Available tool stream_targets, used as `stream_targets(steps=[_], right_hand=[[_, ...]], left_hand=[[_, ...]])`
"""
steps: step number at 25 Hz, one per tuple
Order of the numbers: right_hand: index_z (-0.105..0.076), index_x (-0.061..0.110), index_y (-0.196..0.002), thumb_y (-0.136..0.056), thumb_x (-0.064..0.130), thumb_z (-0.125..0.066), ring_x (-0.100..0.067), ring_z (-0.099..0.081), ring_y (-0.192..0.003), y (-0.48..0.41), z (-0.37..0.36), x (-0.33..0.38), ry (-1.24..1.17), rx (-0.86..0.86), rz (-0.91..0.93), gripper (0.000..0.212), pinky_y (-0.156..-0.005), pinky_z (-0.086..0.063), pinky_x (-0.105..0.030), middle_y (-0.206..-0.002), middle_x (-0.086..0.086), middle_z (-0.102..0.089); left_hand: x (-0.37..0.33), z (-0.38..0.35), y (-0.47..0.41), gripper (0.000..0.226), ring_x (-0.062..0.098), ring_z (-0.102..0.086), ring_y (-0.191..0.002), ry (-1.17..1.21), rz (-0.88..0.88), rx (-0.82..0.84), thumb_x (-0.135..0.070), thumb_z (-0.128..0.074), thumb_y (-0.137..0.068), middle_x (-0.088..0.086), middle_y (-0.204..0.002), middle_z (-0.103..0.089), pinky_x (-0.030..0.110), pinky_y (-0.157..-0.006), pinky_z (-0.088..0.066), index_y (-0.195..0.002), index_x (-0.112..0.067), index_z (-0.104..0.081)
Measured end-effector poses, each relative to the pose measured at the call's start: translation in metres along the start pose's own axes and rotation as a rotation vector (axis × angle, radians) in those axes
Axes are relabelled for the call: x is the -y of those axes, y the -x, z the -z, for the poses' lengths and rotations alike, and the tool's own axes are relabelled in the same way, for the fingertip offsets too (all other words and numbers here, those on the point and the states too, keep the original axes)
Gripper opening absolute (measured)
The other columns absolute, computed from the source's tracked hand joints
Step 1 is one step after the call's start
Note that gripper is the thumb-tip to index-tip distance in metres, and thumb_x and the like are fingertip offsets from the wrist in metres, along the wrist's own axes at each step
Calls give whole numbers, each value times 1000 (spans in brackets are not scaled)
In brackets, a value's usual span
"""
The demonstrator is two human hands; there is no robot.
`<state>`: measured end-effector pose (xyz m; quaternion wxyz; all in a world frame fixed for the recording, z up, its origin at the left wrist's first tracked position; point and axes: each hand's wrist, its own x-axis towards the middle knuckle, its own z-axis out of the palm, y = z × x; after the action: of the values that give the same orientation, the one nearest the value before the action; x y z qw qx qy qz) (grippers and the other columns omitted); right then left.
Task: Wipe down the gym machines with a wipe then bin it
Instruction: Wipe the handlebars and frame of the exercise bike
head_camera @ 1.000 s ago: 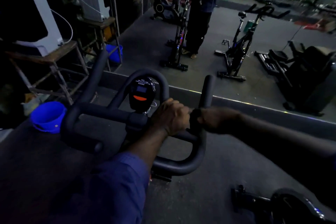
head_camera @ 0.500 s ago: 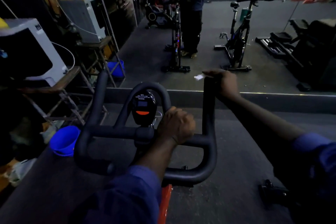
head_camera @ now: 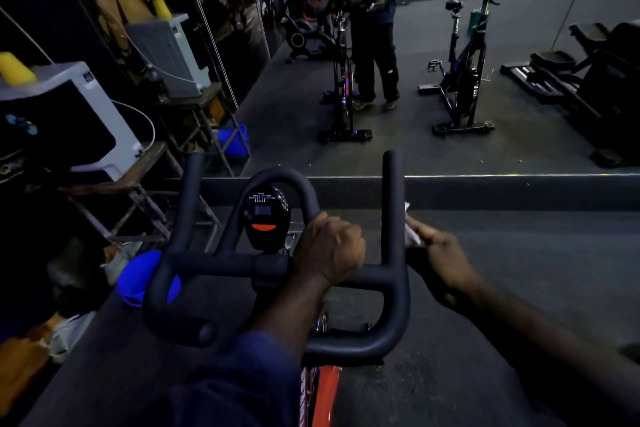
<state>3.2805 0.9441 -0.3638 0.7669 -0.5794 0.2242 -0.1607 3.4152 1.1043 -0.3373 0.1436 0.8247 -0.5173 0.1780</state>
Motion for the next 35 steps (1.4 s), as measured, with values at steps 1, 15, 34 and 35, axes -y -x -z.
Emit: stream_targets(steps=[1, 15, 34, 35], right_hand=[[-71, 3, -127, -95, -17, -54, -22, -65, -94, 2, 4, -7, 5, 35, -45, 41, -82, -55, -32, -109, -9, -76], [-65, 17, -129, -95, -6, -67, 15, -63, -106, 35, 6, -55, 40, -97, 211, 41, -96, -49, -11, -114, 32, -66], [-81, 9, -95, -91, 0, -74, -5, -72, -78, 177, -5, -76, 147, 177, 107, 11, -72, -56, -19, -90, 1, -81], [-80, 5, -97, -90, -5, -72, -4, -72, -78, 196, -10, -78, 100, 258, 67, 15, -72, -55, -17, -91, 1, -81]], left_hand=[[-1, 0, 0, 26, 33, -59, -57, -5, 2, -12, -26, -44, -78, 8, -58, -63, 37, -62, -45, -57, -13, -54], [-16, -6, -4, 23, 30, -60, -64, -165, 163, 85, -27, -46, -78, 3, -63, -65, 39, -73, -38, -63, -15, -59], [-133, 52, 194, 34, 29, -63, -119, 15, 469, -8, -17, -45, -96, 10, -125, -69, 40, -108, -50, -115, -5, -71], [-138, 66, 213, 34, 30, -68, -111, 19, 474, 14, -16, -46, -92, 13, -117, -72, 34, -103, -50, -108, -3, -73]])
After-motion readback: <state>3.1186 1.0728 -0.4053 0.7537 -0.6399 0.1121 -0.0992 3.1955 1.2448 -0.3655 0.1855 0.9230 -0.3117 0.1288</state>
